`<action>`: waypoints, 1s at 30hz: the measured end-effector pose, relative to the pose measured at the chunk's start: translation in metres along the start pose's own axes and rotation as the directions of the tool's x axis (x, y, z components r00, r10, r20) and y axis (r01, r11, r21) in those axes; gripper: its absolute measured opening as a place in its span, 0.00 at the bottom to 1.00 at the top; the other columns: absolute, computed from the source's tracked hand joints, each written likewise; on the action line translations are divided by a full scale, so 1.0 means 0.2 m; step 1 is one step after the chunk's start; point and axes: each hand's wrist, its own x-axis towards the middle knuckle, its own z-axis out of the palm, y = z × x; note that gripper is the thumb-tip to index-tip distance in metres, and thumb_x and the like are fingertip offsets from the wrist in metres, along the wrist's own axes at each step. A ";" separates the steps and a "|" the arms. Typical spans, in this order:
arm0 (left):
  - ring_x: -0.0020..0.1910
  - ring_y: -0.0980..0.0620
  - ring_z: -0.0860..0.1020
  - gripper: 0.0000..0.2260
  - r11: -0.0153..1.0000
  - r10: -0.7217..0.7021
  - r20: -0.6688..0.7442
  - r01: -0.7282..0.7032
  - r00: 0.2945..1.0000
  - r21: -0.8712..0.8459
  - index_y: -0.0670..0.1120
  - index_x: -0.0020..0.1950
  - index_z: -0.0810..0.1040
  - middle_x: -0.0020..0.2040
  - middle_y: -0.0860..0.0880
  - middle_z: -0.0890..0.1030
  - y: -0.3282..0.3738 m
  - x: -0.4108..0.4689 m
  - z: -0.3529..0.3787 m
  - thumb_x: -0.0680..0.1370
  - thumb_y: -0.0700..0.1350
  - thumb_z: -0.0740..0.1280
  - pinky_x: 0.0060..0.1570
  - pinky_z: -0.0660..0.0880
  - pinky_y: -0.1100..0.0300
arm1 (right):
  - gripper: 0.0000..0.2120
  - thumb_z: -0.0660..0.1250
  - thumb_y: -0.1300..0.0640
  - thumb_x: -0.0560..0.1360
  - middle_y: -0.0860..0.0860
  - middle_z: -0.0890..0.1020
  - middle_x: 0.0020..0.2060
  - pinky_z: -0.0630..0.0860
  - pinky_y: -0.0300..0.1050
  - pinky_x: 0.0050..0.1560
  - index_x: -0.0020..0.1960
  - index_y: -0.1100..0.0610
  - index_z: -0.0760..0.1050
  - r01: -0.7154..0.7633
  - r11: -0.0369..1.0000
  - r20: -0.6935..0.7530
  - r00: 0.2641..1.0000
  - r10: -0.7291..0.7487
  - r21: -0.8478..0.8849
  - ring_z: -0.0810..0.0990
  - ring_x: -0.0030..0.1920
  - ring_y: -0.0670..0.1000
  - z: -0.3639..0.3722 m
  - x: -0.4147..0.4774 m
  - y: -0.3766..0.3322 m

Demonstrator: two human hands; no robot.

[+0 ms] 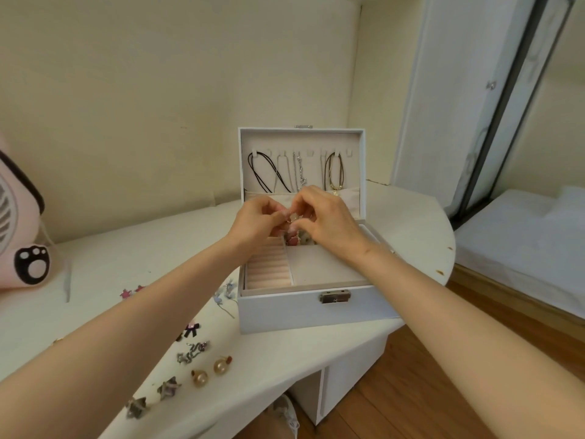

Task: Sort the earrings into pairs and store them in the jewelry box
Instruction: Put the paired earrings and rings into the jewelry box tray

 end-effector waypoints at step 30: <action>0.52 0.47 0.77 0.09 0.456 -0.001 0.324 -0.288 0.946 0.842 0.48 0.48 0.81 0.48 0.47 0.82 0.04 0.23 0.14 0.73 0.52 0.68 0.41 0.67 0.59 | 0.06 0.73 0.66 0.68 0.48 0.83 0.36 0.73 0.30 0.43 0.42 0.57 0.84 -0.500 0.855 0.150 0.864 0.481 0.138 0.79 0.39 0.41 -0.20 -0.07 0.09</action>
